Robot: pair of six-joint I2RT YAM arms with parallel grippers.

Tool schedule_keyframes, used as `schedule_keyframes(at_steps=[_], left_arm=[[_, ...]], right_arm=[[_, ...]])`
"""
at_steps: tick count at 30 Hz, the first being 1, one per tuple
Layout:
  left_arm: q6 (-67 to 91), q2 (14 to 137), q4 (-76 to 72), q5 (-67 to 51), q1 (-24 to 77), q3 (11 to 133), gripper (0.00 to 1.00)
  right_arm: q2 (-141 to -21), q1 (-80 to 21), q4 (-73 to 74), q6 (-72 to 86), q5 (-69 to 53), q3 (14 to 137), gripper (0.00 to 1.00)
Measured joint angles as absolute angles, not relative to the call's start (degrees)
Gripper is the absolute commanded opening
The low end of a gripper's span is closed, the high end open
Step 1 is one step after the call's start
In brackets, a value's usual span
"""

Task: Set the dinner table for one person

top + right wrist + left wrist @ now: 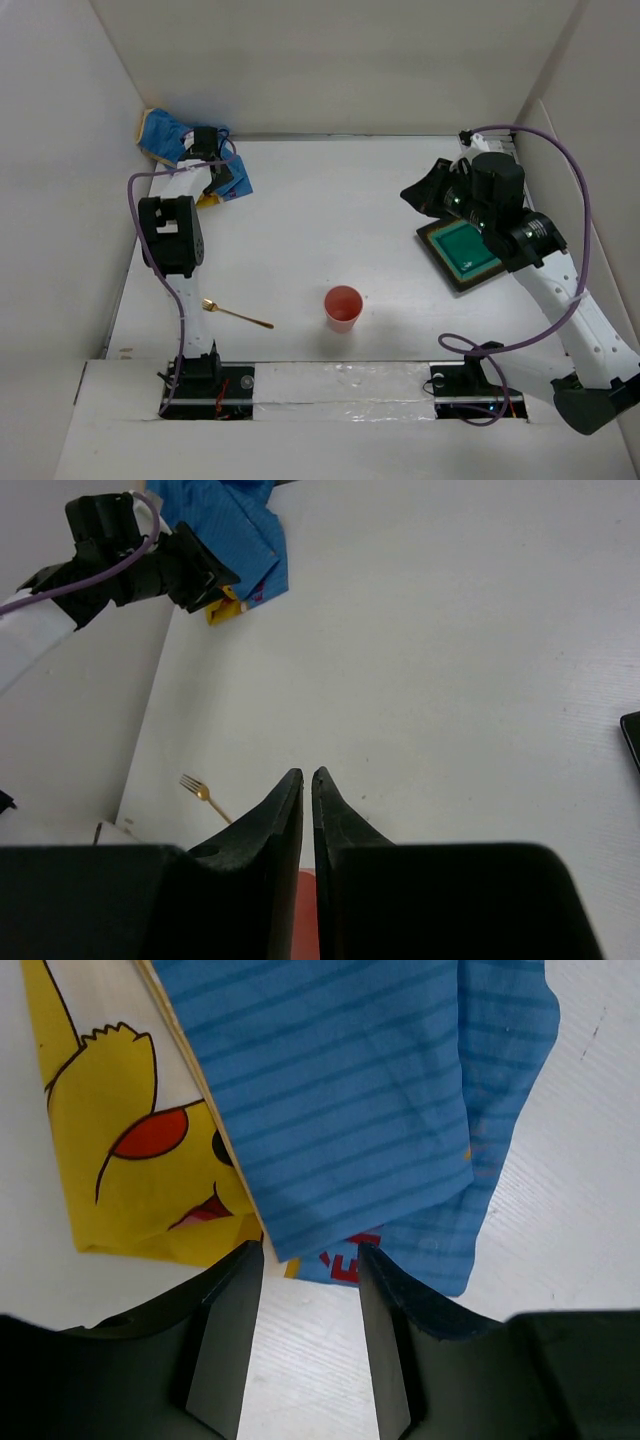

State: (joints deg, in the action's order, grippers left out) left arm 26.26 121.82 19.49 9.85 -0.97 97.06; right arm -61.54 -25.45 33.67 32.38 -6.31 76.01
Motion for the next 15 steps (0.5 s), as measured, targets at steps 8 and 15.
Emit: schedule_keyframes(at_steps=[8, 15], left_arm=[[28.62, 124.44, 18.98, 9.89, -1.39, 98.19, 0.36], [30.37, 124.75, 17.76, 9.41, -1.61, 96.82, 0.41]], right_arm=[[-63.05, -25.45, 33.12, 32.38, -6.92, 76.01, 0.14], [-64.14, -25.45, 32.91, 32.38, -7.49, 76.01, 0.15]])
